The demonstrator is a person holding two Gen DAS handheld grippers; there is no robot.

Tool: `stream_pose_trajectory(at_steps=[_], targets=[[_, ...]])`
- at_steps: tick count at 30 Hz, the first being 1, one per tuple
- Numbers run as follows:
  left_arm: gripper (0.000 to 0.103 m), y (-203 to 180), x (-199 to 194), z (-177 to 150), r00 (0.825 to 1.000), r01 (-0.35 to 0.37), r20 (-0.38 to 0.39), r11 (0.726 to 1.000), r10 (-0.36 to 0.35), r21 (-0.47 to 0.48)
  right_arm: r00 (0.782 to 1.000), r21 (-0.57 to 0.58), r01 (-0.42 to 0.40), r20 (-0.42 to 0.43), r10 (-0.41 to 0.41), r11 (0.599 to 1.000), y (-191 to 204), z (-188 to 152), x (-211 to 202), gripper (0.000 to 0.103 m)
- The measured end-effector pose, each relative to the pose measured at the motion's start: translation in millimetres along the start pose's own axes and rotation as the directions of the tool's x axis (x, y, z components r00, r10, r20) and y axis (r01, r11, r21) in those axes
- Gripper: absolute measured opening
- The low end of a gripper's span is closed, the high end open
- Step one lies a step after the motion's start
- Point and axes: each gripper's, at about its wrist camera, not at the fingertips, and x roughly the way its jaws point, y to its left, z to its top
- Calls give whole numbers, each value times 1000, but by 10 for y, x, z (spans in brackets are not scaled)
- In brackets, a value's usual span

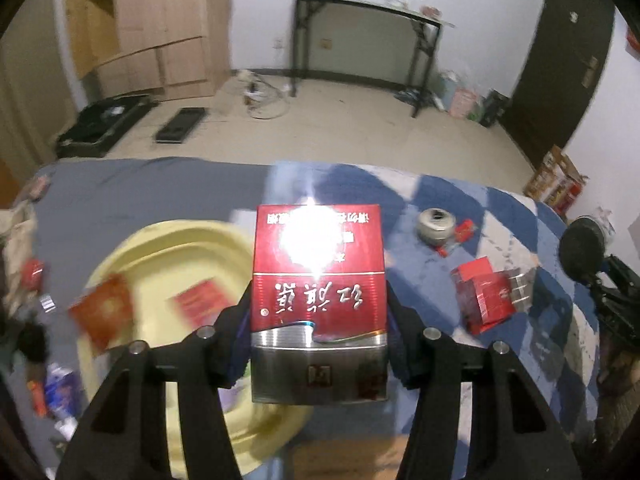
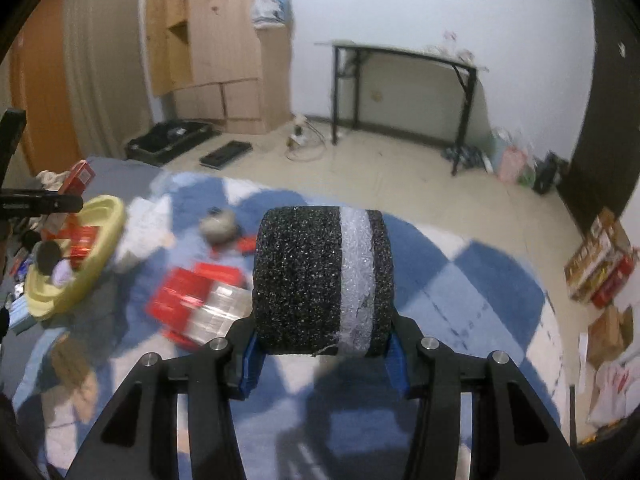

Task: Organize rigid objects
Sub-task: 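Carry both items over the yellow basin and open both tools to release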

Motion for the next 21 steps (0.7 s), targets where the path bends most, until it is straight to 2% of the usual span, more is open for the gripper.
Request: stream_pose_trajectory(at_steps=[2,6,9,12,14,18,21], targets=[[57,296,-225,-86,998,-67,12,998,67,-19,999,-24,-38,34,39,999,261,96,-150,49],[57,833,-455,-277,994,-105,2,990,106,-99,989,-113,-118,79,127,987,873,278,-363,49],[57,1184,-454,-448,997,-75,-32,978,70,-195,979,-203,-184,54,198,962,1410,341,-366,49],[57,1317,-326,-554,995,-89,-71,976,76,-199,967,-250,-248,-8,255,936,1900,357,-194,49],[57,1381,-182,-584,994,-70,-95,974,51,-214,961,-282,-276,-55,271,919,2257,343,2,49],[57,1445,108,-446,995,-31,-99,972,7,-234,940,-270,-337,-153,306,902,2797,288,515,49],[57,1524,383,-307,992,-33,-123,951,-5,-307,926,-233,-359,-212,313,904,3106,305,885,49]])
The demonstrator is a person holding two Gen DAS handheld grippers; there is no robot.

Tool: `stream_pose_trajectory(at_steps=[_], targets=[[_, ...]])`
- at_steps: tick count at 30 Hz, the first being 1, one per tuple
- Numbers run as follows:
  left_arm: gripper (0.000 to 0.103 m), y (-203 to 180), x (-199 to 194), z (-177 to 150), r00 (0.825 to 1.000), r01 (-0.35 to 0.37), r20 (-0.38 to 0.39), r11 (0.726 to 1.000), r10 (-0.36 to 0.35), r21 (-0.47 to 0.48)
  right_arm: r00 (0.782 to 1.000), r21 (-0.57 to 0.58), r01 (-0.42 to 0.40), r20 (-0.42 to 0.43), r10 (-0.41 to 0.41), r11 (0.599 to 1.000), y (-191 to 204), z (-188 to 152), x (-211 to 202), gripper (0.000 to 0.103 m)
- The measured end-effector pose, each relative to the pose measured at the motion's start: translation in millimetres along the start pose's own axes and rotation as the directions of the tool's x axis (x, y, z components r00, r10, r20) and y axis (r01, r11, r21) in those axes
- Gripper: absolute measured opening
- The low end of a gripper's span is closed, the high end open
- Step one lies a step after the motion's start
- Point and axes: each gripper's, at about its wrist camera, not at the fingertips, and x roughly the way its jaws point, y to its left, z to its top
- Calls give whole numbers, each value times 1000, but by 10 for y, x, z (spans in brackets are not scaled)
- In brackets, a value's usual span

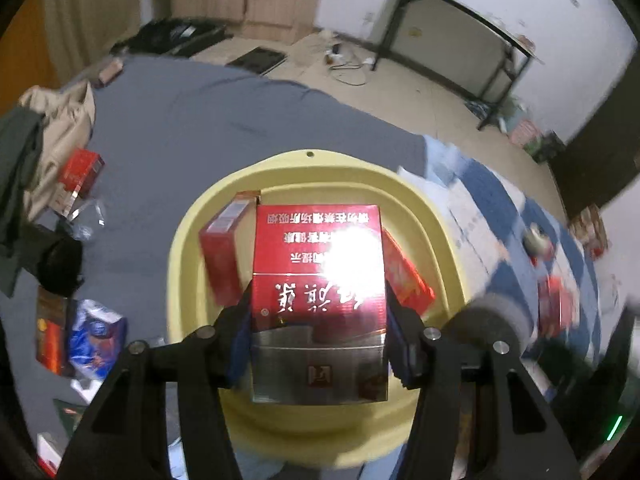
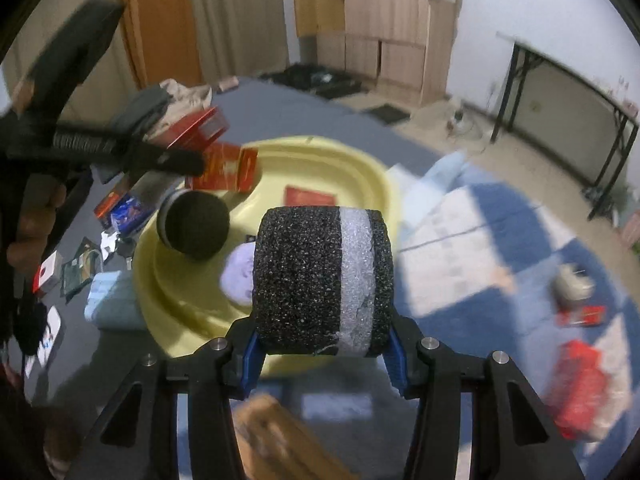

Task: Organize rigid objects
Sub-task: 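Carry both items over the yellow basin and open both tools to release, then grasp the silver round tin with the left tool while the right tool grasps a red Bongqiu pack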

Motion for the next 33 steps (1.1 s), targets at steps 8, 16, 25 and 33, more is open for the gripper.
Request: stream_pose_trajectory(at_steps=[8,16,25,33], targets=[[57,-36,575,239,995,-71,-64,996,74,49,999,-24,-8,-39,7,1000,202,176,634,49],[72,58,660,265,995,-67,-72,998,68,19,1000,-14,-26,2,26,1000,183,201,782,58],[103,-240,-48,258,997,-34,76,998,29,53,998,18,-21,60,20,1000,131,19,386,100],[103,-1035,-314,11,997,48,54,995,-53,86,984,107,126,112,-138,986,-393,-439,-678,103]])
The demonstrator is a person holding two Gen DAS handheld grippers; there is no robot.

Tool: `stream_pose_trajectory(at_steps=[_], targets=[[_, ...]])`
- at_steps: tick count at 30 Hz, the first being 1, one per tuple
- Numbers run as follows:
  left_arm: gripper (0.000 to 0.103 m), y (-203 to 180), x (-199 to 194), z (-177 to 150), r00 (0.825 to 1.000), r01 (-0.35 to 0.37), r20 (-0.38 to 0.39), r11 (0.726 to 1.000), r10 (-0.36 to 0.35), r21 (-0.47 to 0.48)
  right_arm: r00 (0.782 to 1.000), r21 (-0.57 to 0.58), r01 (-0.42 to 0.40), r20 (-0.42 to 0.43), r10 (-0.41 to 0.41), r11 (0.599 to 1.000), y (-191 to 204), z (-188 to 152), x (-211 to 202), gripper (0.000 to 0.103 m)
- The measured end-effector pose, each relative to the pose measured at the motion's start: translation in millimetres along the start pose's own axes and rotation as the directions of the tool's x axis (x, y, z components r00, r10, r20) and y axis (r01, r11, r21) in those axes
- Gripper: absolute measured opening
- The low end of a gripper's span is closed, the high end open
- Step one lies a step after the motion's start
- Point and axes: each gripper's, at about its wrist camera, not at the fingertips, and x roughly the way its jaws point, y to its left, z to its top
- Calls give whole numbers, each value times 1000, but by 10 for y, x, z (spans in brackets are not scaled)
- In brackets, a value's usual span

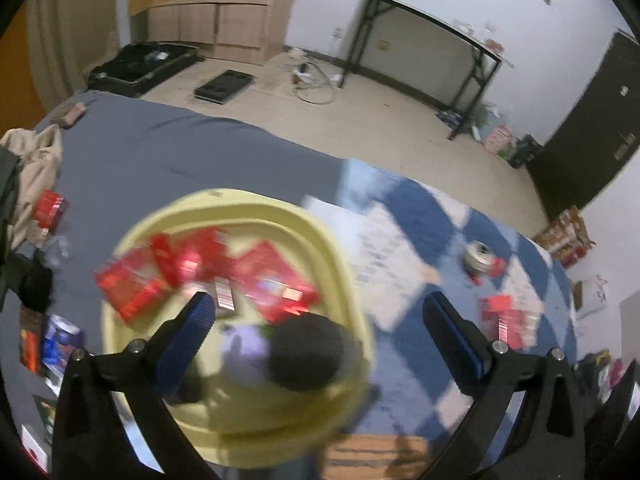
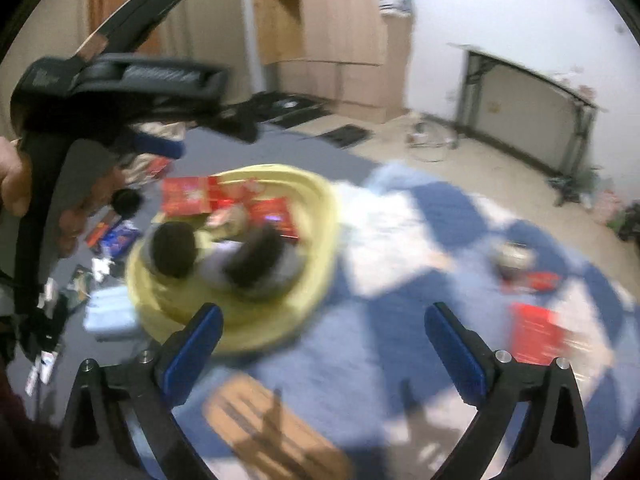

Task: Organize rigid objects
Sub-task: 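Grasp the silver round tin with the left tool while the right tool grasps a red Bongqiu pack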

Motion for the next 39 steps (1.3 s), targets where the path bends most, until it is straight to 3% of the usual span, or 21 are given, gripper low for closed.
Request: stream_pose_trajectory(at_steps=[4,7,10,15,18,22,26,28,30,31,39], targets=[[103,-645,99,-78,1000,-14,-27,997,16,76,985,48,169,-26,-168,984,-642,-249,-354,103],[103,-1012,216,-89,998,5,-57,993,2,114,967,169,256,-60,-249,952,-1144,-454,-436,103],[103,-1351,402,-70,997,19,-74,984,-6,174,968,310,249,-99,-229,918,-1439,-597,-321,103],[103,-1758,1001,88,989,4,-142,969,32,247,965,295,263,-93,-247,918,-1366,-544,-28,103],[103,-1821,1396,220,980,53,-201,975,-9,215,954,289,299,-89,-286,909,-1362,-535,130,103],[102,-1893,1788,271,972,52,-236,974,2,222,958,304,287,-105,-268,908,-1348,-588,396,103],[88,-1907,2027,257,957,97,-286,982,-47,162,959,305,283,-114,-260,910,-1369,-582,573,103],[78,-1931,2058,247,958,115,-279,981,-68,157,959,312,281,-115,-258,907,-1386,-578,613,101],[64,-1950,2046,239,960,129,-268,980,-84,154,960,313,279,-114,-256,908,-1407,-580,640,91],[54,-1960,2028,241,959,141,-267,979,-98,148,962,314,271,-114,-248,910,-1423,-584,651,91],[54,-1867,1677,177,968,137,-230,977,-98,162,966,364,257,-59,-253,895,-1609,-609,472,90]])
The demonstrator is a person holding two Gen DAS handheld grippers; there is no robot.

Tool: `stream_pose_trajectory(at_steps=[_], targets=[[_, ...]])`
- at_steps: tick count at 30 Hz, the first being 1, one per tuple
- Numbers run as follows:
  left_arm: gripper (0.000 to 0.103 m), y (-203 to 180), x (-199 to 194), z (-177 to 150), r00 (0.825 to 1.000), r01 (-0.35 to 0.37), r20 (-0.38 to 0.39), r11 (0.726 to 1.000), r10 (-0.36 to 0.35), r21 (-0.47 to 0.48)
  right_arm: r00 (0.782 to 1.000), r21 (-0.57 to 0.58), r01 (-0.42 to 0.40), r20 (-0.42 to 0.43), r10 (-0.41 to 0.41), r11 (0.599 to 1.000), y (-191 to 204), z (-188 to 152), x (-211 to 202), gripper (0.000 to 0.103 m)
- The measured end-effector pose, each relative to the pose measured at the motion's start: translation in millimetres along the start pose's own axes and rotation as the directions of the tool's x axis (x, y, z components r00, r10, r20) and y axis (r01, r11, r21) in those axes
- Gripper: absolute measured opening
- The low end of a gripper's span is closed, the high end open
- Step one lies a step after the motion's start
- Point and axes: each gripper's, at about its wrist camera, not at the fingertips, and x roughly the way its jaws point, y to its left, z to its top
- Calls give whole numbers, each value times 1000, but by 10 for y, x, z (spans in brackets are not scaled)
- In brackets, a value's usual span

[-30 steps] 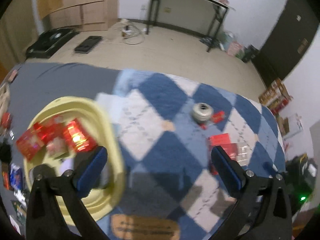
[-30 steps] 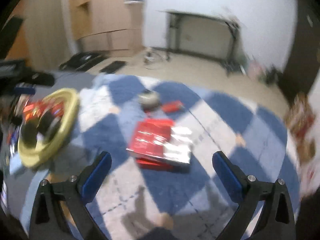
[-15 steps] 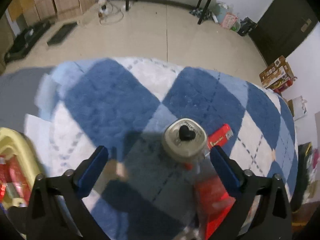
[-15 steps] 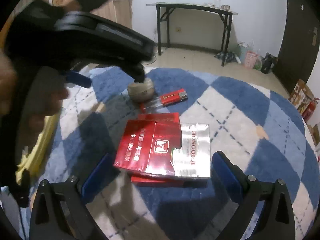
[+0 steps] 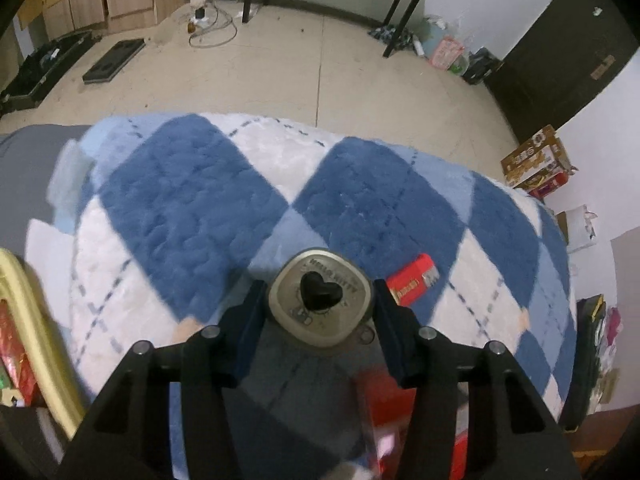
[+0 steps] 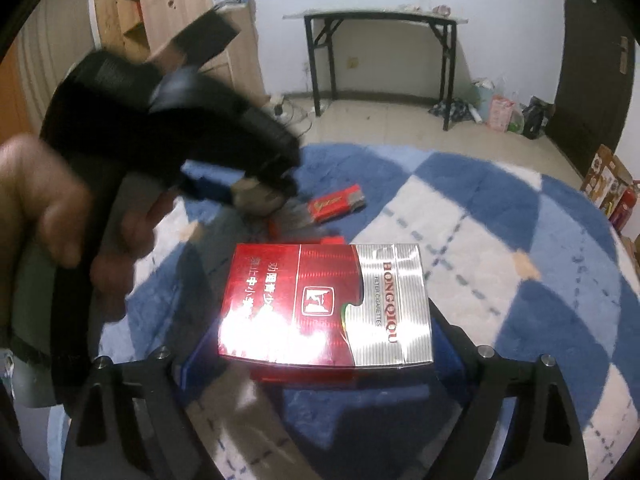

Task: Organize rigid objects
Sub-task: 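Grasp the silver round tin with the left tool while the right tool grasps a red Bongqiu pack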

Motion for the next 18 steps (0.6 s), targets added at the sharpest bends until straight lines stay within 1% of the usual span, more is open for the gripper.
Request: stream_pose_trajectory(at_steps=[4,7,9,10,12,14,16,18], targets=[[54,116,-479,-200,997,-20,74,999,17,38,999,11,19,39,-19,1000,-143,52,-145,90],[54,369,-956,-366,990,-39,137,999,34,32,999,26,-3,50,2,1000,-216,46,-258,90],[54,561,-1245,-483,983,-68,170,997,63,27,998,5,-19,65,19,1000,-162,48,-371,90],[54,724,-1430,-562,978,-83,193,996,79,15,997,-11,-34,74,35,999,-118,60,-416,90],[54,956,-1673,-671,969,-125,216,992,122,1,992,-39,-89,85,92,995,8,55,-552,90],[54,1282,-1909,-838,959,-159,234,987,161,-28,986,-69,-141,84,146,988,178,67,-635,90],[54,1619,-2049,-975,950,-206,228,977,213,-54,979,-128,-173,83,184,977,419,70,-705,90],[54,1871,-2092,-1061,938,-251,226,964,264,-86,973,-185,-206,62,221,961,657,71,-723,90]])
